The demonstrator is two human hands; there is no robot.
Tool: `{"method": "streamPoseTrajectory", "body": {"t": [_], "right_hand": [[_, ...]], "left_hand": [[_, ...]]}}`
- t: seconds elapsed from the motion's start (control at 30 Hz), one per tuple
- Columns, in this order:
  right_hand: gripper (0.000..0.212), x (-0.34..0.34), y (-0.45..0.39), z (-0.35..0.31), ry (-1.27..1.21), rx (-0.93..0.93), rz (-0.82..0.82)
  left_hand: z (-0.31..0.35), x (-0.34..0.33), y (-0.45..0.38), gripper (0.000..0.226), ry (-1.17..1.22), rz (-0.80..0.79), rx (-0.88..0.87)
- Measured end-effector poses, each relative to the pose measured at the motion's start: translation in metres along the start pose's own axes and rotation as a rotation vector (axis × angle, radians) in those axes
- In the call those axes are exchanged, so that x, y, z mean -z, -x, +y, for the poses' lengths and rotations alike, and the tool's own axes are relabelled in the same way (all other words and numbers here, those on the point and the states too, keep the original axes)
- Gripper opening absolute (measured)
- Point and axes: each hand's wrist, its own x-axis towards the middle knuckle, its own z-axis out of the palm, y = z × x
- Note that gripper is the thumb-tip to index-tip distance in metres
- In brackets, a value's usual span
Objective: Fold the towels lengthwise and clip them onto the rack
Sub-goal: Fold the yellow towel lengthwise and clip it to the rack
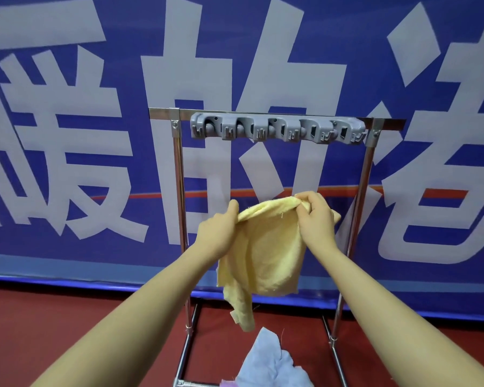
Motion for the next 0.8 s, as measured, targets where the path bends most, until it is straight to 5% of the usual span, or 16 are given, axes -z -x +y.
{"method": "streamPoseTrajectory", "body": {"t": [0.13,0.27,0.53,0.6,0.8], "right_hand": [[0.020,0.002,0.001,0.007,0.035,-0.020,0.005],[0.021,0.005,0.003,0.005,0.071,-0.084,-0.035],[0.026,-0.012,0.019,-0.020,0.032,0.027,-0.491],[0.009,-0.017,0.020,-0.024,-0.034,0.009,-0.464],[0.008,-0.014,0.017,-0.031,-0.176,-0.036,-0.349]], "left_hand": [[0.000,0.008,0.000,0.018,-0.112,0.014,-0.055],[-0.005,0.013,0.000,0.019,0.028,0.037,-0.032],[0.018,0.032,-0.003,0.018,0.423,0.085,-0.203],[0.018,0.036,-0.001,0.015,0.461,0.078,-0.230],[0.003,0.026,0.000,0.012,0.261,0.307,0.016]]}}
